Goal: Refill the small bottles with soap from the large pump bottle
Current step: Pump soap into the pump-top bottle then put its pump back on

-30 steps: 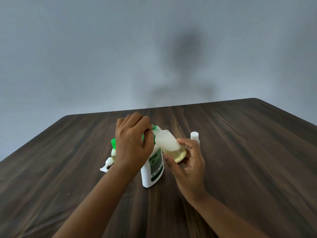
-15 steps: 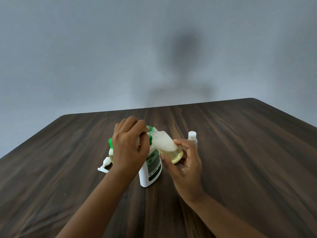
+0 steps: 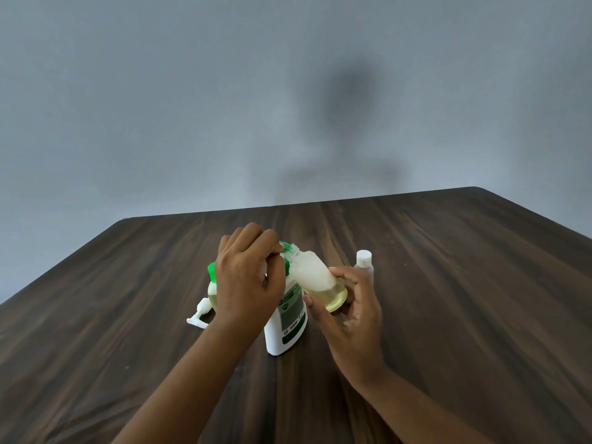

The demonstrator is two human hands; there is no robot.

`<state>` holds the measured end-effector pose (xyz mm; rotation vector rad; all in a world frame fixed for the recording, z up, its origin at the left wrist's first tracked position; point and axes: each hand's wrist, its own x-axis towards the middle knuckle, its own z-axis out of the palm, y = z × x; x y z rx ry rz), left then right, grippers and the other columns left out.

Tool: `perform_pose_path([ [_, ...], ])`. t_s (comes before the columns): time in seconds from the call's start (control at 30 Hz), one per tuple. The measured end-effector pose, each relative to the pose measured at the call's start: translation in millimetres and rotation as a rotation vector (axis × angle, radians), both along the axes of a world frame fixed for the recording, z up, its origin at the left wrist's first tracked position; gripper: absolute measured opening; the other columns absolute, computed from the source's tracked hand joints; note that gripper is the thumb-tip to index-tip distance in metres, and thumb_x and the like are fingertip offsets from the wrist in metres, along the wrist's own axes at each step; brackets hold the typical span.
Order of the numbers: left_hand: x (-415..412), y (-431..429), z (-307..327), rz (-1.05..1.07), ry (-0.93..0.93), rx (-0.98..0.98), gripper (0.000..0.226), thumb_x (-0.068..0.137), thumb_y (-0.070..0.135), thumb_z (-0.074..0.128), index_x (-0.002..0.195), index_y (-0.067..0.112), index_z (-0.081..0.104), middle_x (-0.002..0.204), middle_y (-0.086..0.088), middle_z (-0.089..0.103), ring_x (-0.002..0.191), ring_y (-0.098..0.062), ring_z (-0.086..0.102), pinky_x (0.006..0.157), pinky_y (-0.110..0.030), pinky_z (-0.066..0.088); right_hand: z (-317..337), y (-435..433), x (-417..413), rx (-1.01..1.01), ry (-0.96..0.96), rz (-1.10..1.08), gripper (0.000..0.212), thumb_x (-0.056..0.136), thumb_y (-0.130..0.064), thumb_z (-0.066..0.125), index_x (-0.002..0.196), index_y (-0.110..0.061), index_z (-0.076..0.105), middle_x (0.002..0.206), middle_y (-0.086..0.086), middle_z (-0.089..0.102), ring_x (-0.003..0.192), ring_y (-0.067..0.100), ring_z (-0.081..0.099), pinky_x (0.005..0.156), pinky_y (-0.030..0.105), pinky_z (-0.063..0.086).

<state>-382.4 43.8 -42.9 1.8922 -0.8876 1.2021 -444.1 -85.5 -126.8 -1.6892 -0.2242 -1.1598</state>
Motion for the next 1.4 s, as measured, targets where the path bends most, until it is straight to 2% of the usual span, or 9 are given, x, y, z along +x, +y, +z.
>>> perform_pose_path([
  [0.23,3.5,2.9,16.2,0.012,-0.046,0.095,0.016,0.072,0.008,0.041,0.059,0.007,0.05,0.06,-0.001,0.049,0.058,-0.017,0.042,0.062,-0.036,0.033,3.2,1.4,-0.6,0.007,-0.024,-0.001,0.037,0.087,-0.049,0.066,0.117,-0.047,0.045,0.112,-0.013,0.057,0.101,0.023,0.064,0.069,0.028,0.06],
  [0.47,6.3,-1.8,1.9,-0.004,-0.022,0.019,0.015,0.072,0.006,0.04,0.058,0.004,0.048,0.06,-0.003,0.047,0.06,-0.017,0.038,0.06,-0.036,0.034,2.0,1.5,-0.9,-0.005,-0.003,-0.026,0.036,0.087,-0.047,0.067,0.116,-0.043,0.046,0.109,-0.01,0.057,0.097,0.023,0.063,0.069,0.03,0.059],
  [0.6,3.0,-1.0,3.5,0.018,-0.038,0.034,0.017,0.073,0.007,0.04,0.059,0.005,0.05,0.061,-0.002,0.049,0.059,-0.018,0.041,0.061,-0.035,0.034,1.3,0.6,-1.1,0.012,0.0,-0.008,0.036,0.087,-0.048,0.067,0.116,-0.04,0.047,0.109,-0.002,0.059,0.097,0.026,0.064,0.069,0.036,0.059],
  [0.77,6.5,2.3,15.7,0.036,-0.062,0.099,0.016,0.073,0.009,0.041,0.059,0.009,0.05,0.06,0.002,0.049,0.058,-0.015,0.043,0.062,-0.035,0.033,6.6,1.9,-2.0,-0.001,-0.038,-0.003,0.037,0.086,-0.045,0.068,0.116,-0.045,0.046,0.107,-0.012,0.058,0.093,0.022,0.063,0.065,0.029,0.058],
  [0.9,3.3,0.6,5.9,0.002,-0.024,-0.006,0.017,0.074,0.008,0.041,0.06,0.006,0.05,0.061,-0.001,0.049,0.059,-0.017,0.042,0.061,-0.035,0.033,5.7,3.0,-1.5,-0.007,-0.024,-0.015,0.037,0.087,-0.052,0.065,0.116,-0.049,0.043,0.11,-0.013,0.056,0.099,0.021,0.063,0.069,0.02,0.057],
  [1.1,1.1,-4.1,-1.4,0.003,0.0,-0.028,0.016,0.073,0.007,0.041,0.061,0.006,0.05,0.061,-0.001,0.048,0.062,-0.014,0.04,0.062,-0.035,0.032,4.0,0.7,-3.4,0.007,-0.025,-0.01,0.035,0.087,-0.05,0.066,0.114,-0.045,0.046,0.106,-0.008,0.059,0.093,0.02,0.063,0.067,0.026,0.057],
  [1.2,0.8,-1.4,3.6,0.006,-0.022,0.008,0.016,0.074,0.008,0.041,0.061,0.007,0.05,0.062,0.001,0.048,0.062,-0.012,0.04,0.063,-0.033,0.031,6.0,1.7,-3.6,0.009,-0.043,-0.008,0.035,0.086,-0.048,0.067,0.115,-0.043,0.048,0.105,-0.012,0.058,0.091,0.02,0.064,0.065,0.028,0.057],
  [1.4,6.3,-0.5,11.7,0.003,-0.049,0.055,0.016,0.074,0.009,0.041,0.059,0.009,0.048,0.061,0.003,0.046,0.061,-0.011,0.039,0.064,-0.031,0.032,7.8,1.7,-2.5,0.022,-0.054,-0.003,0.036,0.086,-0.048,0.068,0.115,-0.04,0.049,0.109,-0.014,0.057,0.095,0.02,0.064,0.067,0.024,0.057],
])
